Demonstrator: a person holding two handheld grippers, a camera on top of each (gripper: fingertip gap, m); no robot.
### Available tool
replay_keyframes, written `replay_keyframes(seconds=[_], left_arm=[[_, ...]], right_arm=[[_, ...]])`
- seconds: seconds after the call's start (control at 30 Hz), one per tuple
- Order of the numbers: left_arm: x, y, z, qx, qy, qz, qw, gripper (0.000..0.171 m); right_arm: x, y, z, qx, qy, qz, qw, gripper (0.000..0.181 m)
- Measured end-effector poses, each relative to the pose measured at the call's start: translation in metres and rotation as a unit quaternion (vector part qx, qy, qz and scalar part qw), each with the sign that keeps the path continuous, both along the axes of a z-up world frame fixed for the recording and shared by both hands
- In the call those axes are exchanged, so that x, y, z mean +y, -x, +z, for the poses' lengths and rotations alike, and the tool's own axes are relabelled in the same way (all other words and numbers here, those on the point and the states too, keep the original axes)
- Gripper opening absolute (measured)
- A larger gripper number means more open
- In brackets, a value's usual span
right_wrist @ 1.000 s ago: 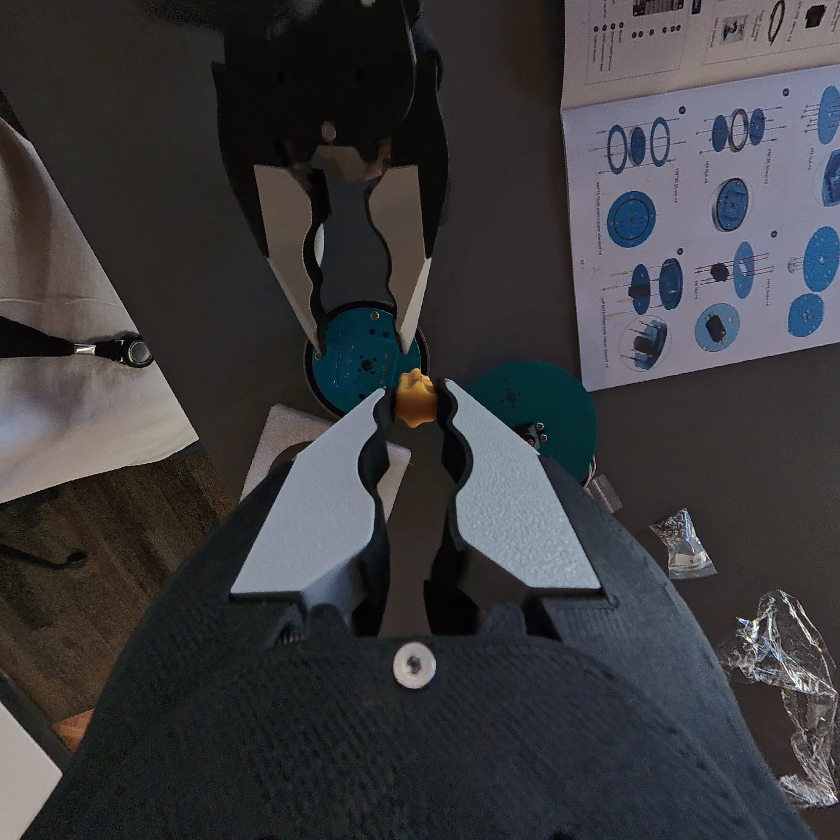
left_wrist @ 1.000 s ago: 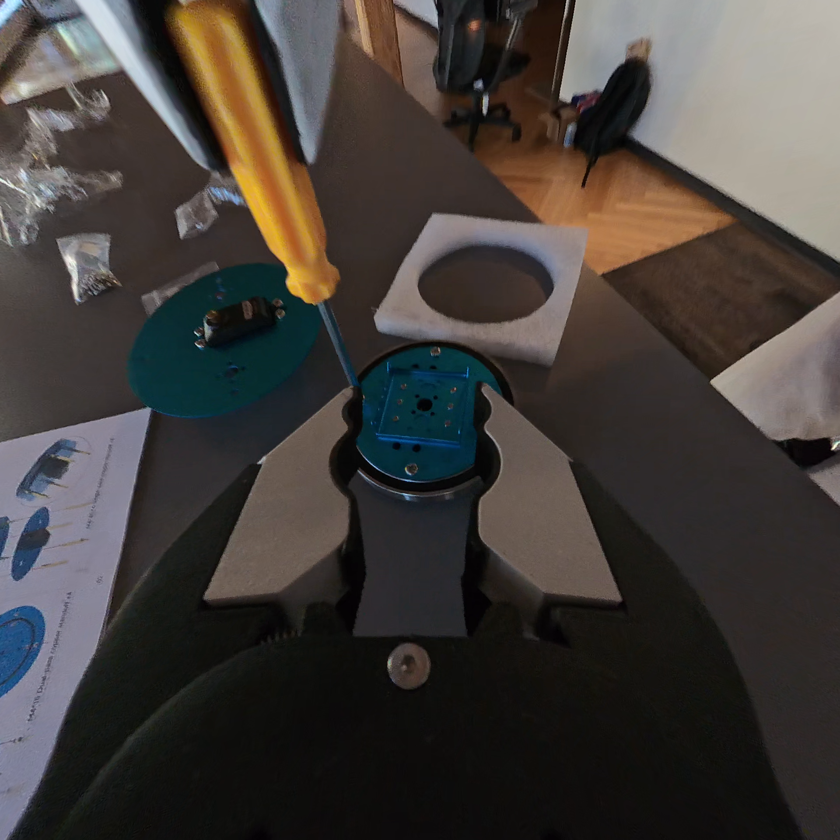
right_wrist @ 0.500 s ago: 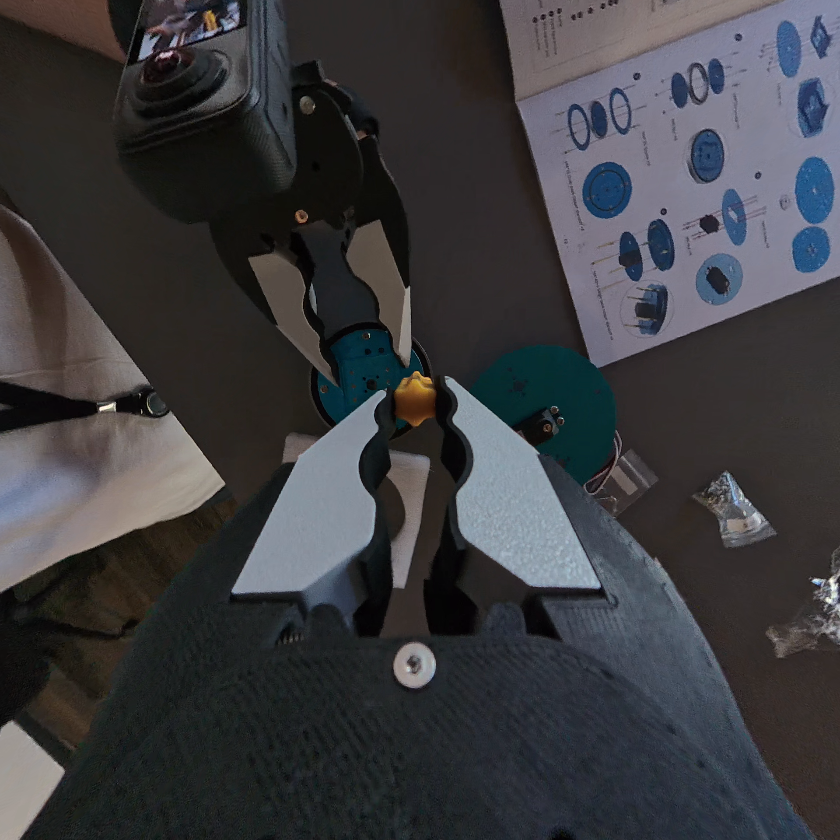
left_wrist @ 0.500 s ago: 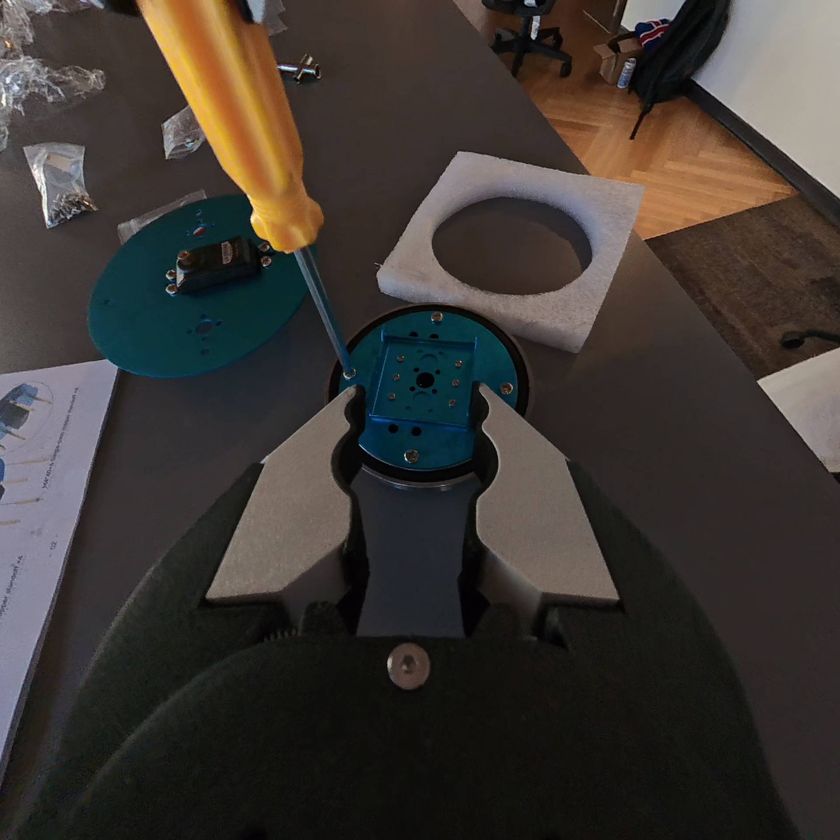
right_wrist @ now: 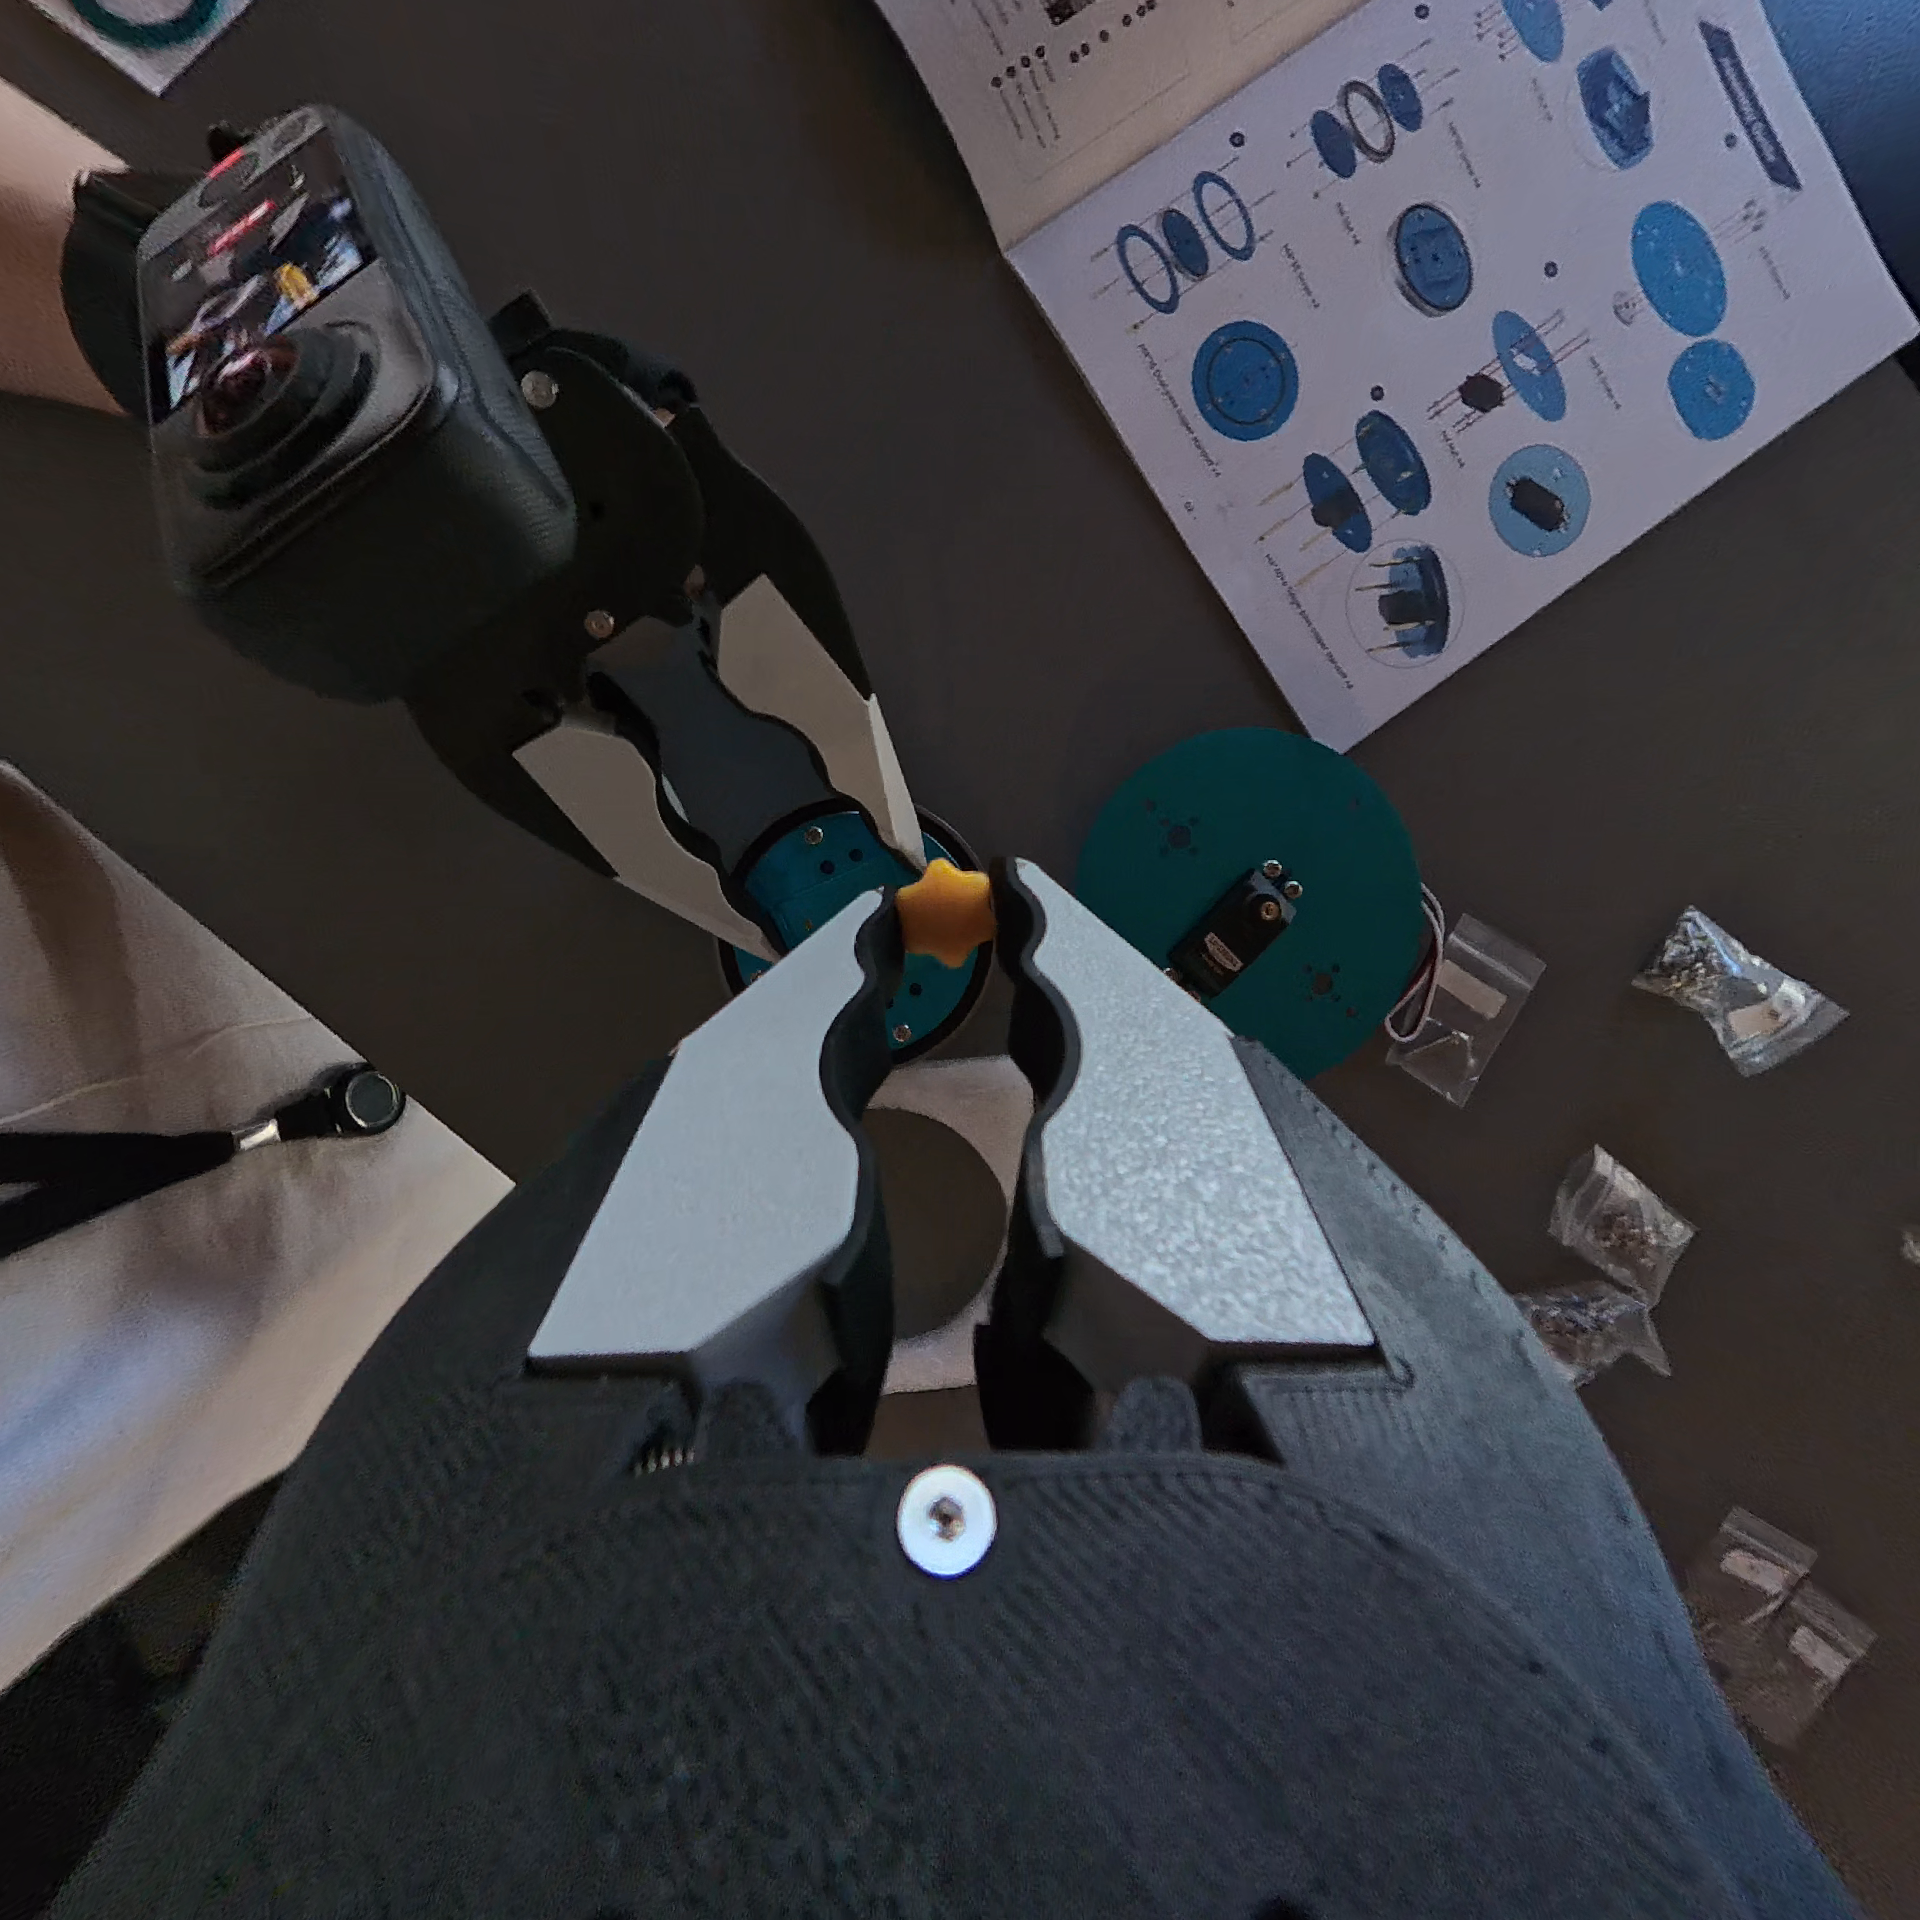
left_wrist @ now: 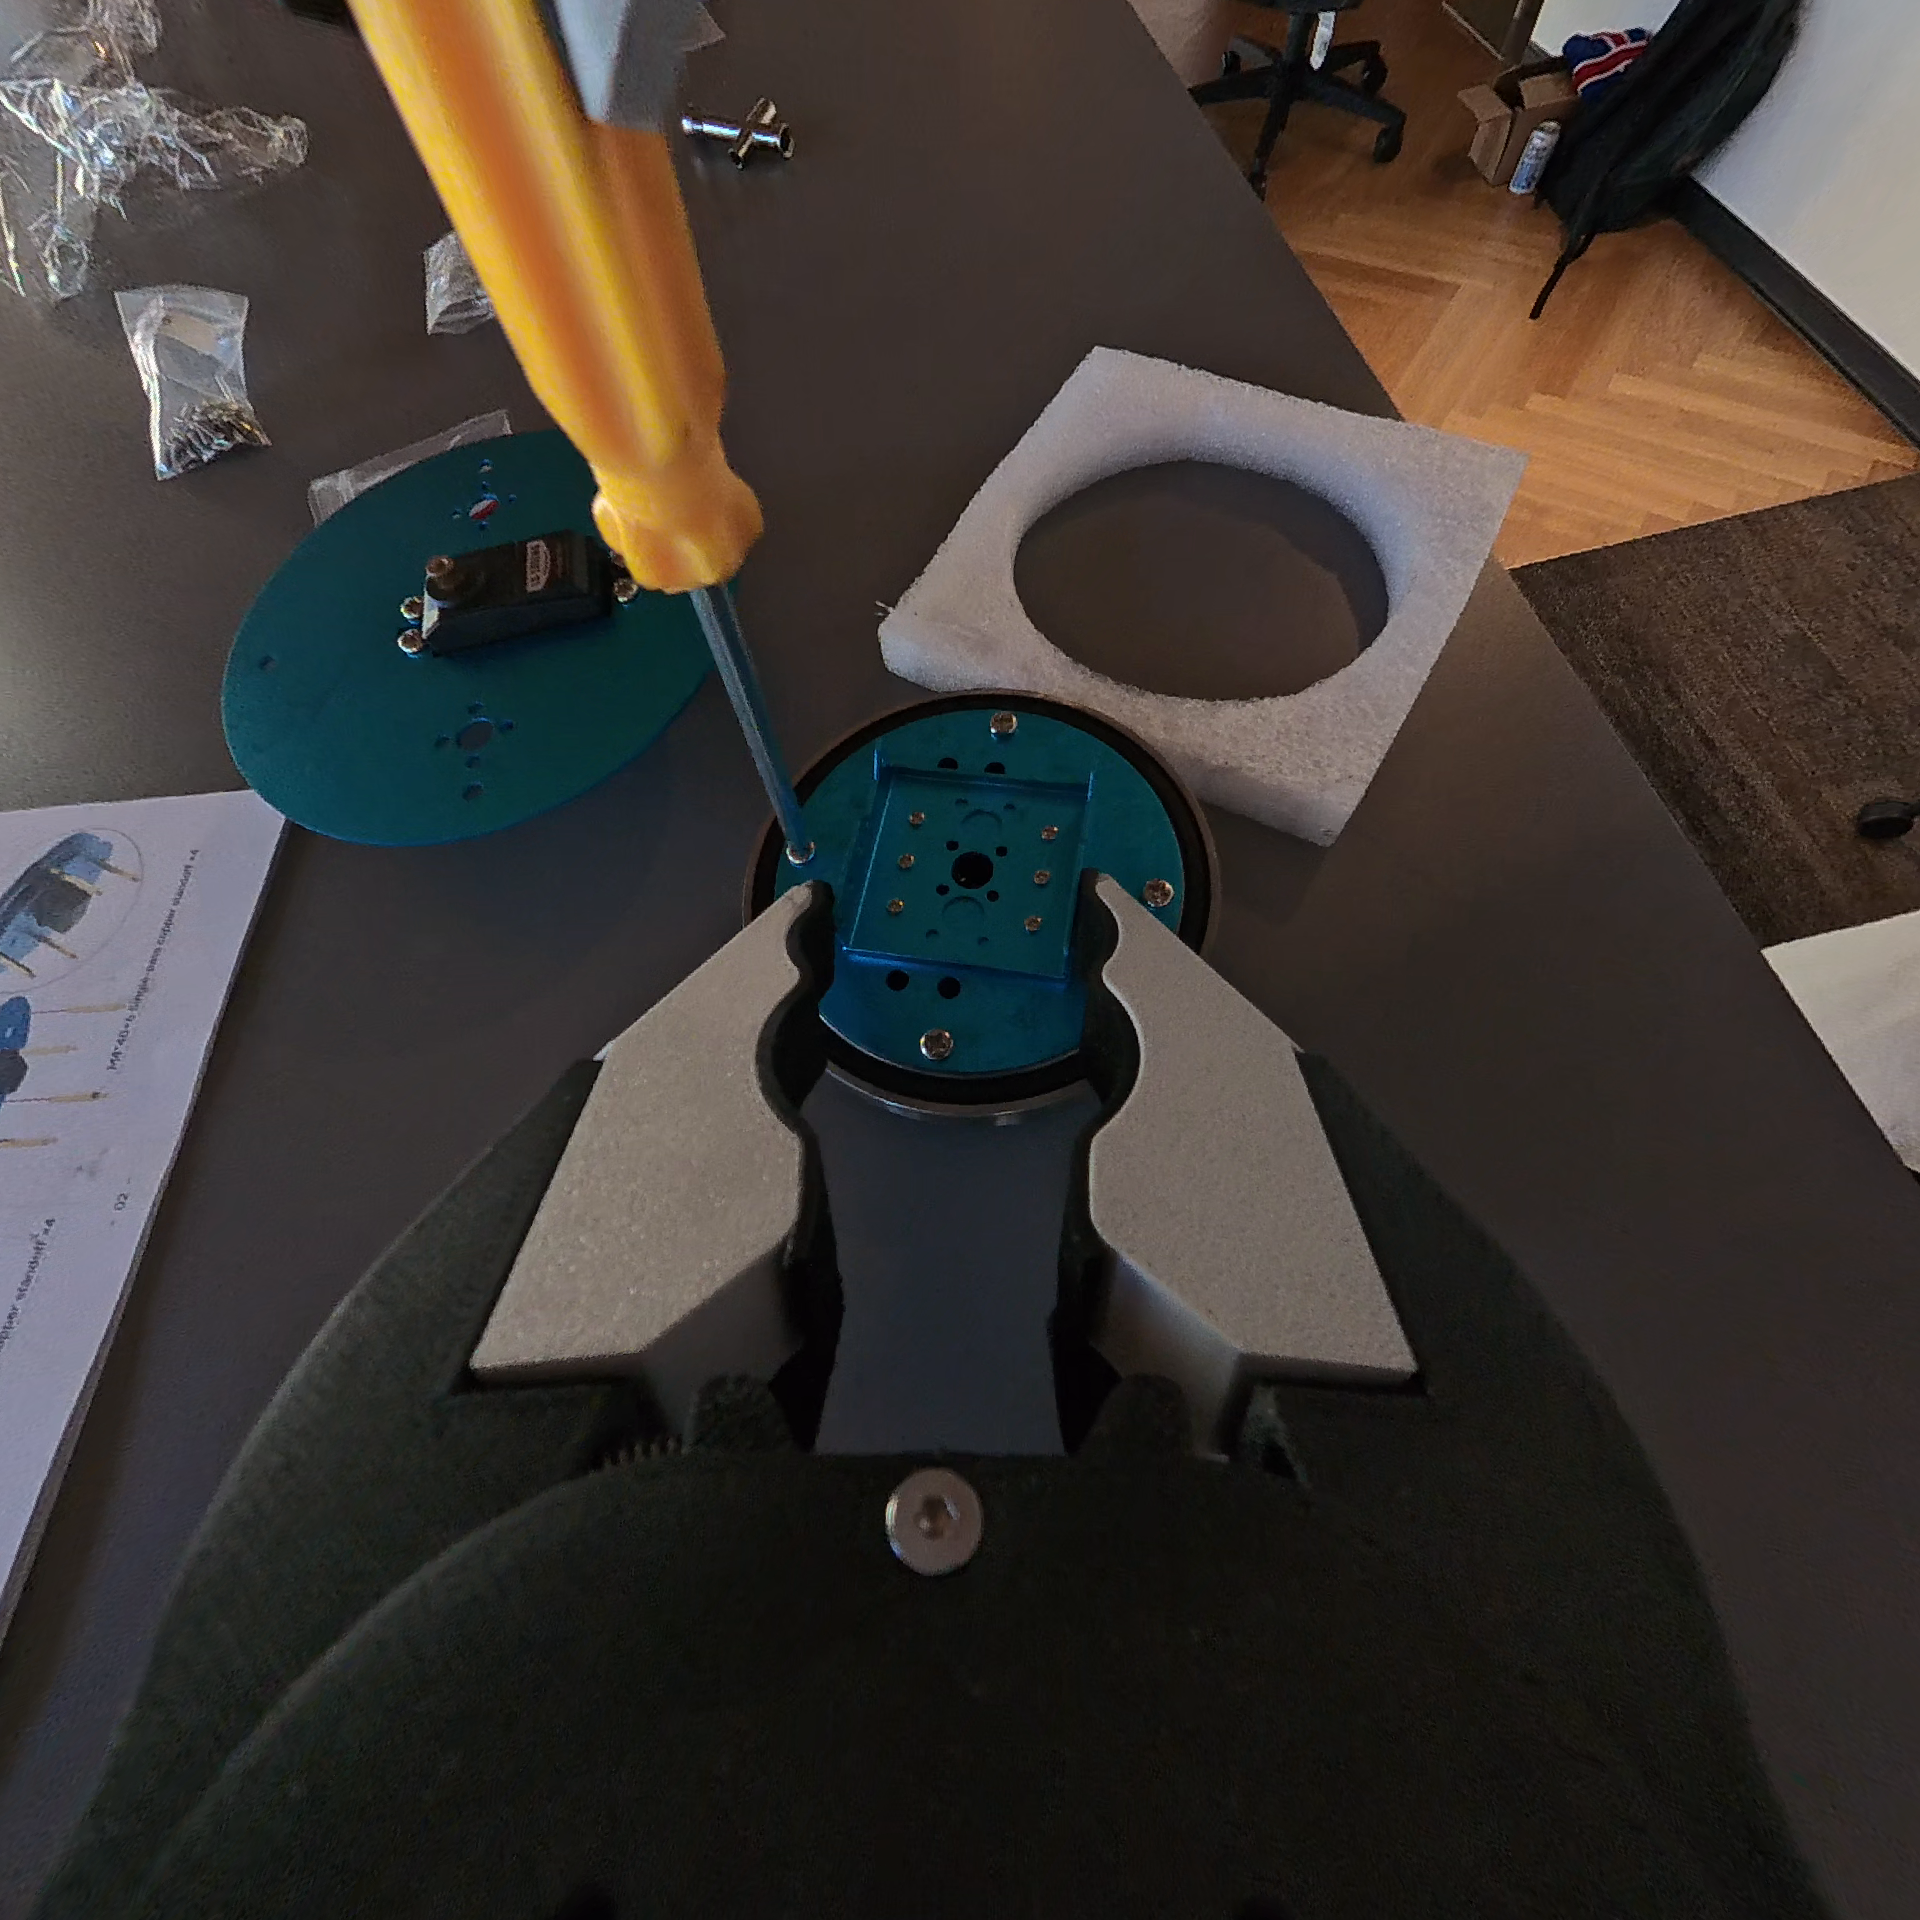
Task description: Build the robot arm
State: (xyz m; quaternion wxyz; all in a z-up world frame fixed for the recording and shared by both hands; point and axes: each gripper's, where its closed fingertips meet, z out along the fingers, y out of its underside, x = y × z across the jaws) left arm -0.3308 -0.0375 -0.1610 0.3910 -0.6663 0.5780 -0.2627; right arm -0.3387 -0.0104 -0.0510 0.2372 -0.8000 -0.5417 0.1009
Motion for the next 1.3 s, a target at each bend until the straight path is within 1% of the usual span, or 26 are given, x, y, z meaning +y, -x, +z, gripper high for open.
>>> replay_keyframes(seconds=[0.07,0.1,0.23,0.57,0.73,0.77,0.83,0.93,1.03,1.3], left_arm=[[0.000,0.000,0.000,-0.001,0.003,0.006,1.000,0.047],[0.000,0.000,0.000,0.000,0.001,0.008,1.000,0.047],[0.000,-0.001,0.000,0.000,-0.001,0.015,1.000,0.047],[0.000,-0.002,0.000,-0.008,0.007,0.003,1.000,0.047],[0.000,-0.003,-0.001,-0.015,0.013,-0.003,1.000,0.047],[0.000,-0.003,-0.001,-0.016,0.016,-0.003,1.000,0.047],[0.000,-0.003,-0.001,-0.016,0.016,-0.004,1.000,0.047],[-0.001,-0.003,-0.001,-0.016,0.018,-0.007,1.000,0.047],[-0.001,-0.003,-0.001,-0.016,0.020,-0.008,1.000,0.047],[-0.001,-0.003,-0.001,-0.016,0.025,-0.009,1.000,0.047]], right_arm=[[0.006,-0.002,0.000,0.021,0.021,-0.055,0.998,0.017],[0.009,-0.002,0.001,0.032,0.024,-0.071,0.997,0.018],[0.008,-0.002,0.001,0.043,0.016,-0.090,0.995,0.018],[0.005,-0.004,0.002,0.025,0.003,-0.029,0.999,0.017],[0.010,-0.006,0.036,0.061,-0.012,-0.002,0.998,0.016],[0.006,-0.006,0.043,0.071,-0.011,0.004,0.997,0.016],[-0.012,-0.007,0.049,0.080,0.017,0.017,0.996,0.016],[-0.042,-0.008,0.045,0.080,0.038,0.051,0.995,0.016],[-0.057,-0.009,0.037,0.086,0.048,0.064,0.993,0.016],[-0.060,-0.008,0.012,0.073,0.062,0.070,0.993,0.016]])
